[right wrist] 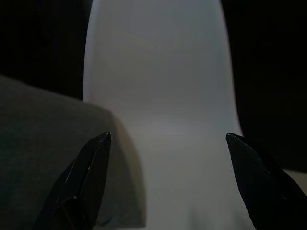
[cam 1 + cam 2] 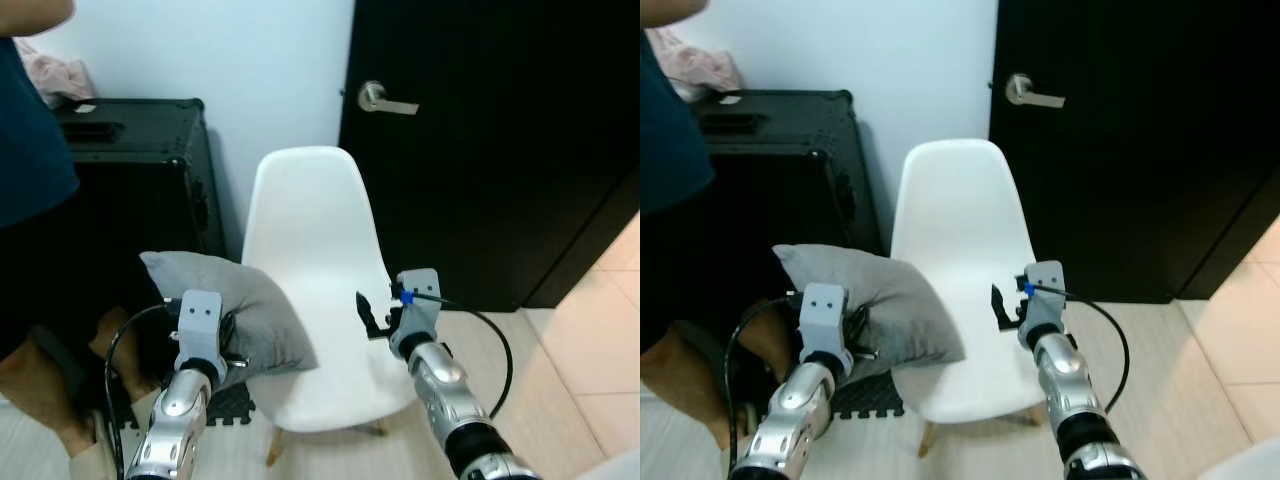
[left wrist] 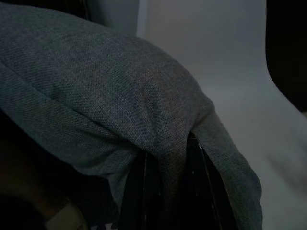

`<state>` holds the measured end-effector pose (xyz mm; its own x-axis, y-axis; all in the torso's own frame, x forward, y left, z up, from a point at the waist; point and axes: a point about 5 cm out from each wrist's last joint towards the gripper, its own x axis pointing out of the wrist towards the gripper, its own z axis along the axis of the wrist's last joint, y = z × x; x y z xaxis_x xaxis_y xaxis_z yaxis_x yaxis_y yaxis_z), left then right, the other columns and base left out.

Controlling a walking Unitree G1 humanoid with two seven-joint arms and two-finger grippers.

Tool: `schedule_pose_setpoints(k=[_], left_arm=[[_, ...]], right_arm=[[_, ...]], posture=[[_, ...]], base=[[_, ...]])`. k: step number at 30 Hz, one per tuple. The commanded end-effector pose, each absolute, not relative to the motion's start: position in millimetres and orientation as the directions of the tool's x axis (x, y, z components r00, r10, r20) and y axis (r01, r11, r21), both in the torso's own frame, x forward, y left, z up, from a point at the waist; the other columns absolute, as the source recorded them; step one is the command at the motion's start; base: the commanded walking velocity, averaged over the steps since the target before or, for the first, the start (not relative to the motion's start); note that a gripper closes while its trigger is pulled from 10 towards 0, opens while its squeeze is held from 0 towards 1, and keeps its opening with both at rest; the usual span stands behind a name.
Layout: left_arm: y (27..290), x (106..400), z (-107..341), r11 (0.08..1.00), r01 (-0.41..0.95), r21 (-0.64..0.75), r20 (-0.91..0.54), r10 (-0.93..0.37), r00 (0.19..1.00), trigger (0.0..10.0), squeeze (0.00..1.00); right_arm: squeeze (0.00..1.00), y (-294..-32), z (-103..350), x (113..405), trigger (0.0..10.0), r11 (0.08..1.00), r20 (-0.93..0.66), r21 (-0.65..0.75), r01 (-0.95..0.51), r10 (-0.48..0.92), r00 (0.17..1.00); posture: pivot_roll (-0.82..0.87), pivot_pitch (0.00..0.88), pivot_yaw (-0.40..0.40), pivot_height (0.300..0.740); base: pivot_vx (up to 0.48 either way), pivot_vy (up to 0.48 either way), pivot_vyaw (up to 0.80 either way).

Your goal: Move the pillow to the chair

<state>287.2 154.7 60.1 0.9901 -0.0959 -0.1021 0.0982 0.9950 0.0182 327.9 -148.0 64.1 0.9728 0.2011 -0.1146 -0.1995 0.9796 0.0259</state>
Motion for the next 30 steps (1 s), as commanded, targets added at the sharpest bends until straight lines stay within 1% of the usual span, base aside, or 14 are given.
schedule_pose_setpoints(k=[1, 11, 16, 20, 21, 23, 30], left_arm=[[152.3, 292.5, 72.8, 0.992, 0.121, 0.047, -0.042, -0.119, 0.992, 10.0, 0.0], [152.8, 297.2, 78.2, 0.993, 0.111, 0.047, -0.022, -0.11, 0.994, 10.0, 0.0], [154.9, 297.6, 80.2, 0.992, 0.1, 0.074, -0.005, -0.1, 0.995, 10.0, 0.0], [156.4, 297.9, 80.7, 0.992, 0.091, 0.086, 0.0, -0.091, 0.996, 10.0, 0.0], [157.1, 298.1, 80.2, 0.995, 0.08, 0.059, 0.0, -0.08, 0.997, 10.0, 0.0], [158.7, 299.1, 81.2, 0.996, 0.07, 0.059, 0.007, -0.071, 0.997, 10.0, 0.0], [166.2, 308.8, 89.9, 0.991, 0.077, 0.108, 0.043, -0.082, 0.996, 10.0, 0.0]], right_arm=[[0.0, -151.3, 57.9, 324.4, 10.0, 0.982, -0.136, 0.028, -0.185, 0.187, 0.973], [0.0, -151.4, 59.3, 325.9, 10.0, 0.983, -0.133, 0.027, -0.184, 0.186, 0.974], [0.0, -151.4, 59.7, 326.5, 10.0, 0.982, -0.132, 0.024, -0.187, 0.188, 0.973], [0.0, -151.7, 59.8, 326.5, 10.0, 0.982, -0.131, 0.022, -0.189, 0.19, 0.973], [0.0, -151.6, 59.8, 326.4, 10.0, 0.982, -0.131, 0.021, -0.189, 0.191, 0.973], [0.0, -151.3, 60.1, 326.6, 10.0, 0.982, -0.129, 0.021, -0.189, 0.19, 0.973], [0.0, -149.1, 62.3, 328.6, 10.0, 0.982, -0.12, 0.028, -0.188, 0.19, 0.974]], posture=[[0.05, 0.04, -0.015, 0.74], [0.05, 0.038, -0.018, 0.74], [0.05, 0.035, -0.02, 0.74], [0.05, 0.032, -0.02, 0.74], [0.05, 0.031, -0.02, 0.74], [0.05, 0.031, -0.02, 0.74], [0.06, 0.036, -0.02, 0.74]], base=[[0.0, 0.0, 0.0], [0.0, 0.0, 0.0], [0.0, 0.0, 0.0], [0.0, -0.48, 0.0], [0.0, 0.0, 0.0], [0.0, 0.0, 0.0], [0.0, 0.0, 0.0]])
